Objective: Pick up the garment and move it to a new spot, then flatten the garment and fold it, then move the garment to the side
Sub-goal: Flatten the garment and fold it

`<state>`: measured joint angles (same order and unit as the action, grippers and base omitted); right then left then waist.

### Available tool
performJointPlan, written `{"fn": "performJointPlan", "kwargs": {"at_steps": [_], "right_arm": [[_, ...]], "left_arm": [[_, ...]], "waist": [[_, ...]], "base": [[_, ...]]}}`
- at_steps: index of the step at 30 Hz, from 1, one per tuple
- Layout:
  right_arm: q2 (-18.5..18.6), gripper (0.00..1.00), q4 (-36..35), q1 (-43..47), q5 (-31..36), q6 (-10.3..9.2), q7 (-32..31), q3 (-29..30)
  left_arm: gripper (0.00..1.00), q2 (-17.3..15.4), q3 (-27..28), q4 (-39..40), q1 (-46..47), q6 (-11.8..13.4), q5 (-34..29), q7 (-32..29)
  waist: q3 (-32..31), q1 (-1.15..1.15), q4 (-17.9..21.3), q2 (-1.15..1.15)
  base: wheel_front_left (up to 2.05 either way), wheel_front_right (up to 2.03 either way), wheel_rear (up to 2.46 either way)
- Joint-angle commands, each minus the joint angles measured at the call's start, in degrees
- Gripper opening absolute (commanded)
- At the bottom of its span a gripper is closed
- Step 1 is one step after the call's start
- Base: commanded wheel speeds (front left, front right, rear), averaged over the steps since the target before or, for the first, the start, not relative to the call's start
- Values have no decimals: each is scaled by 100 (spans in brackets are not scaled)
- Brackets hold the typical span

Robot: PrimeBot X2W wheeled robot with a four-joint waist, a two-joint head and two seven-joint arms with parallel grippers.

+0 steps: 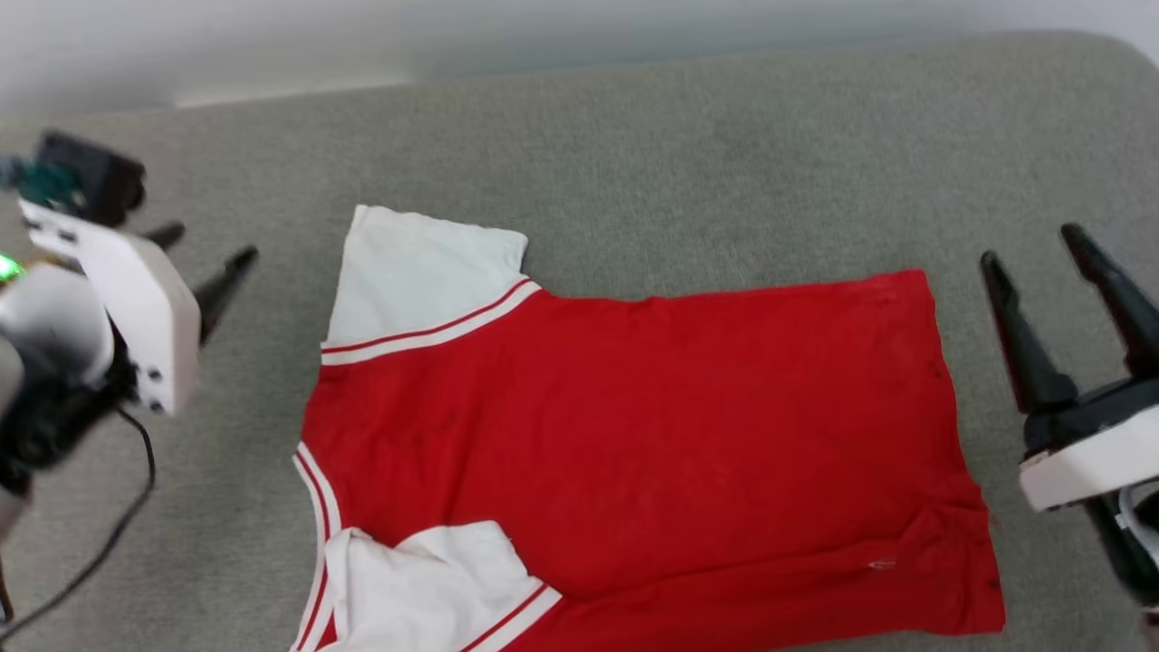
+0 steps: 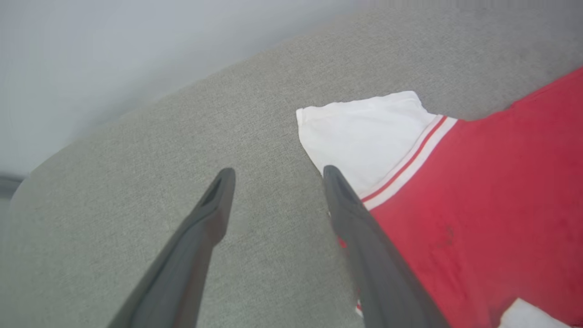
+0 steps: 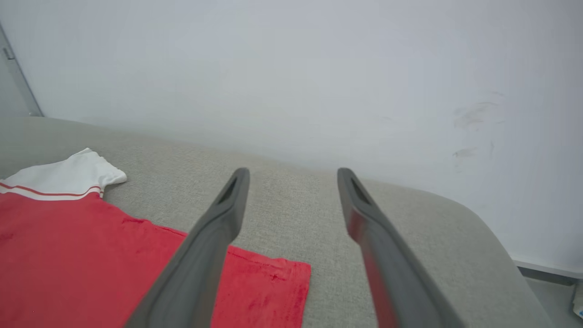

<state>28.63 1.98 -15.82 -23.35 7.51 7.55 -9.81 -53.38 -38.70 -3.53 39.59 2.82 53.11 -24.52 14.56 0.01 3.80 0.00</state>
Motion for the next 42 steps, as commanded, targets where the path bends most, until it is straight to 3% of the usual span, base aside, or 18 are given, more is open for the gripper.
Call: {"fn": "performJointPlan", "kwargs": {"at_steps": [1,7,18,26,27,28,35,38,42], "right_arm": [[-309,100,-227,203,297,-4,119,186],[-774,100,-732,350,786,-4,136,386],[-926,100,-997,23,1043,-4,125,317],[-918,100,-749,-235,1056,-4,198,168],[-910,100,-716,-264,1043,-4,194,161],[-885,100,-686,-304,1035,-4,186,163],[-337,100,-670,-826,1016,-4,-255,214],[219,100,-613,-1164,809,-4,-1042,-76],[1000,100,-608,-1642,102,-4,-2544,-777]], "left_arm": [[100,103,59,-245,368,-92,40,-132],[100,350,129,-923,1330,-343,388,-988],[100,620,-278,-1562,2521,-555,638,-2918],[100,734,-652,-1898,2622,-715,455,-3320],[28,747,-690,-1923,2596,-741,454,-3318],[0,751,-725,-1945,2568,-784,461,-3333],[0,750,-698,-1838,2627,-932,456,-2970],[0,778,-758,-1694,2578,-980,458,-2794],[0,784,-875,-1377,2485,-1011,407,-2558]], "waist": [[323,-1,167,0],[904,-1,422,0],[1686,-1,741,0],[1881,-1,803,0],[1867,-1,797,0],[1840,-1,785,0],[1450,-1,637,0],[1259,-1,524,0],[1080,-1,345,0]], "base": [[0,0,0],[0,0,0],[0,0,0],[0,0,0],[0,0,0],[0,0,0],[0,0,0],[0,0,0],[0,0,0]]}}
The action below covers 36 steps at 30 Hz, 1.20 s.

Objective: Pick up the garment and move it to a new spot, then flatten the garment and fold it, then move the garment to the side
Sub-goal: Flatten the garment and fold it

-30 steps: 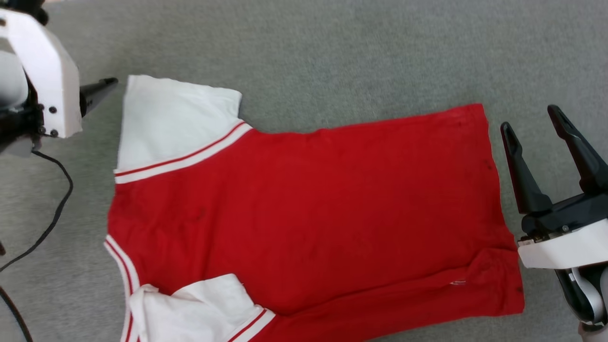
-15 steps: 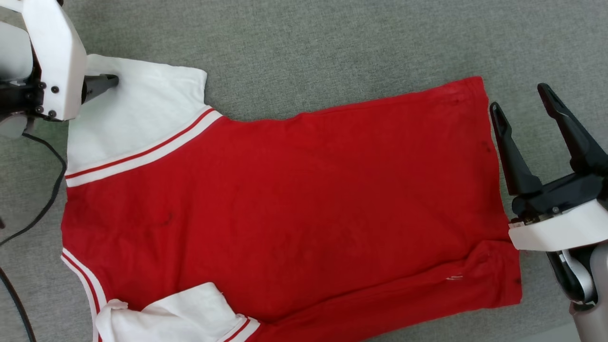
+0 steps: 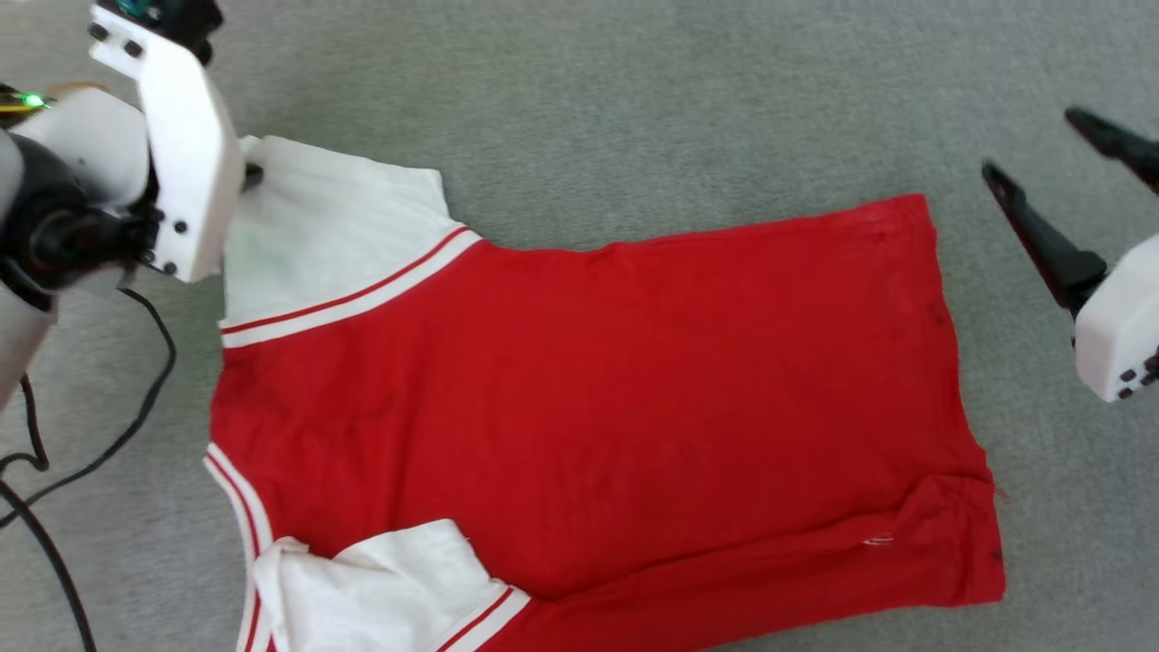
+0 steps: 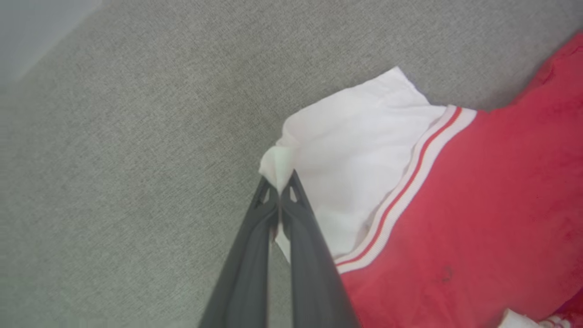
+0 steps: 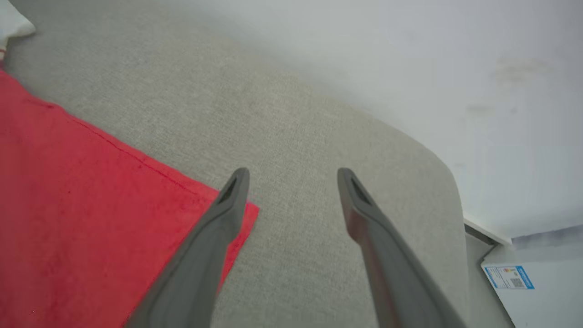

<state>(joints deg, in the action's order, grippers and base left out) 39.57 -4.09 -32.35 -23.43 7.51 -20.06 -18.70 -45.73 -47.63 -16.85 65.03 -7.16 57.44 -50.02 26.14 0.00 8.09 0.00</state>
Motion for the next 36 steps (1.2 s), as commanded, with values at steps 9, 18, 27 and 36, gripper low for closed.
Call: {"fn": "performJointPlan", "kwargs": {"at_steps": [9,18,27,36], "right_arm": [[1106,100,376,-1450,-1790,-4,-2648,-1677],[648,100,1692,-2285,-2244,-4,-3296,-2630],[358,0,2373,-2046,-2596,3,-2466,-3410],[779,0,2084,-1981,-2906,-4,-1002,-3490]], "left_arm": [[0,72,-231,646,-31,-22,-147,290],[0,279,-385,900,171,-23,-270,541],[0,198,-549,892,35,-24,-219,872],[0,-84,-604,1128,-536,-22,-81,1450]], "waist": [[-5,0,-520,0],[280,0,-884,0],[149,0,-911,0],[-703,0,-828,0]], "base": [[0,0,0],[0,0,0],[0,0,0],[0,0,0]]}}
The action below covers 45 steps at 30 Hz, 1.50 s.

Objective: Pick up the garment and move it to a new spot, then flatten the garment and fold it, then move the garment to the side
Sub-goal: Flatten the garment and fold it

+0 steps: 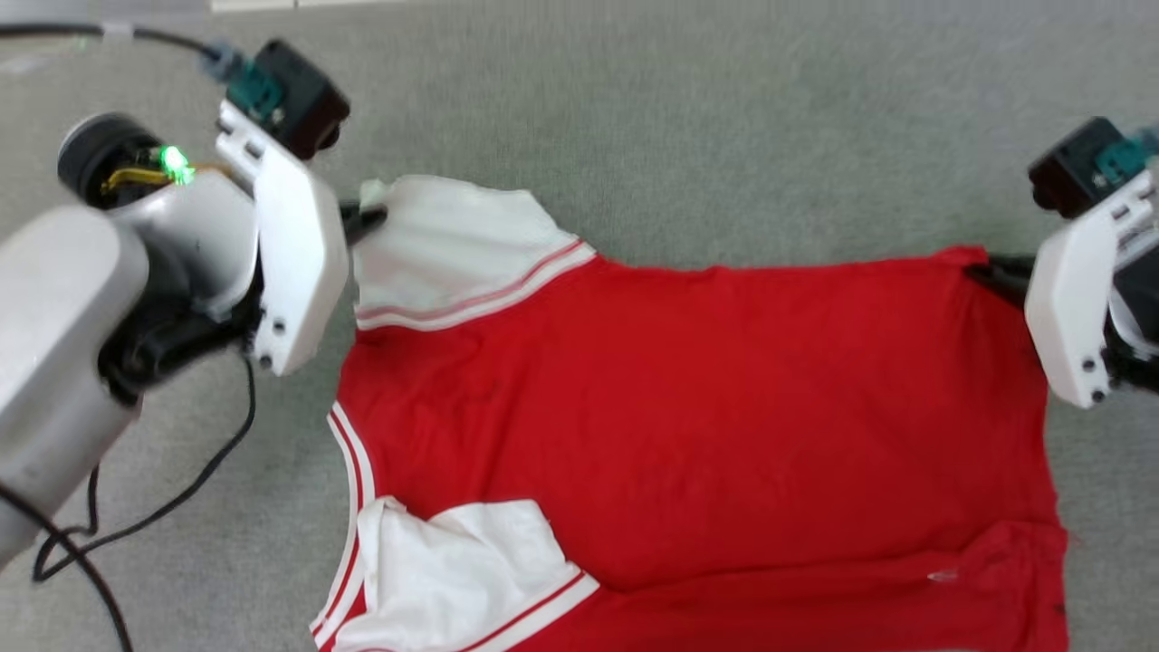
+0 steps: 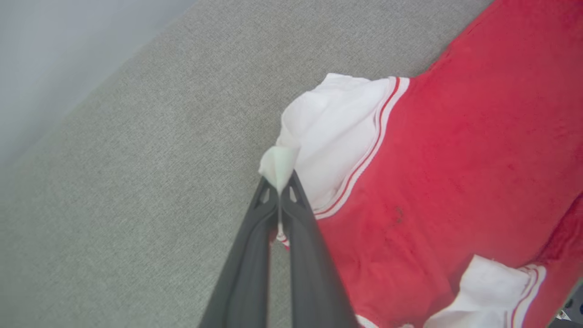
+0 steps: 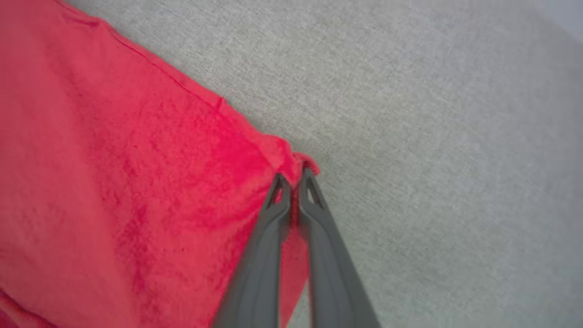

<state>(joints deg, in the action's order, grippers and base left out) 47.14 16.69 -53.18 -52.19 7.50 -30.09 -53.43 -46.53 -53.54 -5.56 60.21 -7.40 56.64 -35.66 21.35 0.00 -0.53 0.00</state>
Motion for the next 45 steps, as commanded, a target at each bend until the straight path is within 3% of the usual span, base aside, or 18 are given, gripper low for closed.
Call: {"fn": "performJointPlan", "kwargs": {"at_steps": [1,9,16,21,30,31,32,33,38,45], "right_arm": [[90,0,-88,180,-76,-2,119,-42],[640,0,-663,1146,-317,-3,841,-32],[843,0,-960,2227,-436,-2,1143,169],[763,0,-914,2771,-454,-3,1102,291],[96,0,-320,3381,-341,-3,963,317],[48,21,-293,3384,-332,-3,1011,380],[34,75,-300,3372,-291,-3,1051,435],[54,100,-335,3356,-264,-3,1116,517],[276,100,-732,3432,-205,-3,1431,1068],[217,100,-1091,3880,-198,-3,1937,2349]], "left_arm": [[0,-80,-27,103,-166,20,8,62],[0,-889,-124,1170,-1449,513,183,527],[0,-1470,-393,1878,-2687,1022,426,954],[0,-1538,-590,1990,-3236,1222,525,1182],[0,-1037,-919,1478,-3762,1277,593,1449],[95,-998,-879,1431,-3757,1306,561,1546],[100,-970,-826,1399,-3756,1335,556,1657],[100,-961,-776,1391,-3758,1369,535,1776],[100,-1026,-387,1515,-3821,1745,325,2673],[100,-829,288,1431,-3984,2702,-62,4267]], "waist": [[-318,0,43,0],[-934,0,136,0],[-1095,0,164,0],[-1045,0,153,0],[-904,0,102,0],[-920,0,100,0],[-946,0,102,0],[-978,0,98,0],[-1143,0,107,0],[-1220,0,131,0]], "base": [[0,0,0],[0,0,0],[0,0,0],[0,0,0],[0,0,0],[0,0,0],[0,0,0],[0,0,0],[0,0,0],[0,0,0]]}}
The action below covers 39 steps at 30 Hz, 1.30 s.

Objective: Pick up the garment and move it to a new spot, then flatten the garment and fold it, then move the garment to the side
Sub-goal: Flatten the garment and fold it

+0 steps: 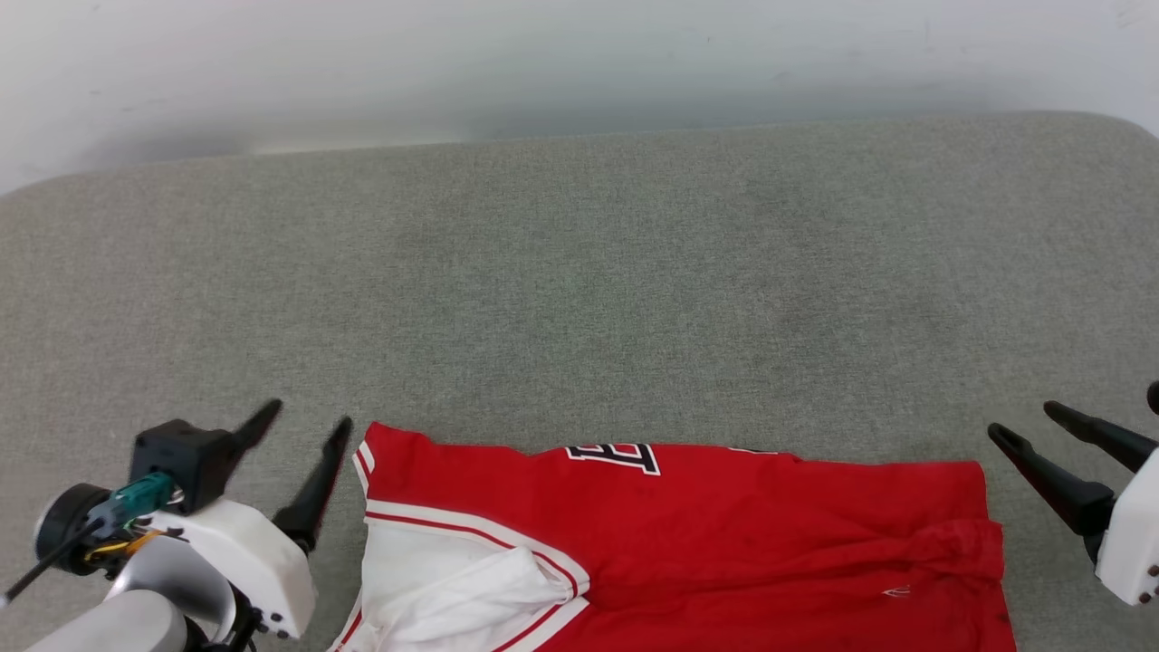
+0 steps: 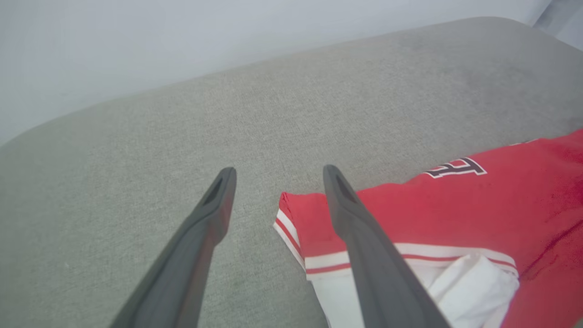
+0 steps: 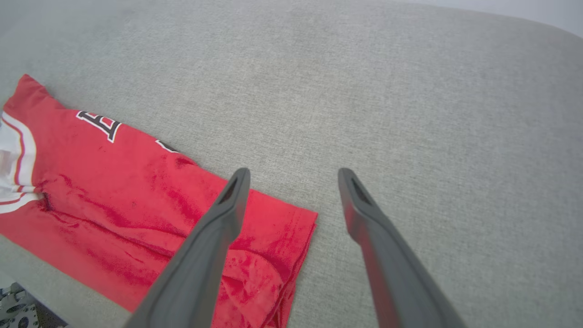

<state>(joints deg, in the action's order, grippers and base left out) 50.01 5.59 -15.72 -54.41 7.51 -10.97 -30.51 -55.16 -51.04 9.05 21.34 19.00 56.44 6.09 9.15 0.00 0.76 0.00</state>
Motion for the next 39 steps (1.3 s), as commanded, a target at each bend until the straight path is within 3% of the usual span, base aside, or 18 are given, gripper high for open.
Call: {"fn": "performJointPlan", "kwargs": {"at_steps": [1,4,8,11,12,18,24,25,26,27,39], "right_arm": [[-117,100,45,244,90,-3,39,216],[-330,100,184,566,144,-3,4,698],[-678,100,371,1021,92,-3,-189,1115],[-943,100,498,1266,-32,-3,-364,1330],[-1234,100,634,1380,-158,-2,-497,1436],[-1655,100,924,1472,-306,-2,-854,1258],[-2017,100,1225,1536,-395,-2,-1232,745],[-2045,95,1251,1544,-400,-2,-1273,674],[-2055,34,1255,1526,-392,-2,-1227,656],[-2059,0,1264,1490,-400,-2,-1165,673],[-1026,0,1056,984,-352,-6,-1002,1455]], "left_arm": [[100,81,121,-79,-135,204,-104,318],[100,272,370,-184,-266,644,-311,755],[100,609,817,-253,-526,1111,-715,906],[100,978,1338,-162,-796,1368,-1299,917],[100,1341,1829,-100,-1167,1478,-1897,913],[100,2171,2694,14,-1821,1390,-2973,914],[100,2983,3443,50,-2312,1050,-3811,910],[100,3115,3546,48,-2372,992,-3920,910],[100,3233,3645,44,-2427,916,-4022,910],[100,3344,3743,30,-2478,838,-4118,911],[100,4189,4474,-33,-2895,87,-4909,910]], "waist": [[2,0,3,0],[17,0,-6,0],[64,0,-41,0],[108,0,-73,0],[147,0,-106,0],[189,0,-171,0],[169,0,-219,0],[162,0,-225,0],[157,0,-228,0],[152,0,-229,0],[-96,0,-157,0]], "base": [[0,0,0],[0,0,0],[0,0,0],[0,0,0],[0,0,0],[0,0,0],[0,0,0],[0,0,0],[0,0,0],[0,0,0],[0,0,0]]}}
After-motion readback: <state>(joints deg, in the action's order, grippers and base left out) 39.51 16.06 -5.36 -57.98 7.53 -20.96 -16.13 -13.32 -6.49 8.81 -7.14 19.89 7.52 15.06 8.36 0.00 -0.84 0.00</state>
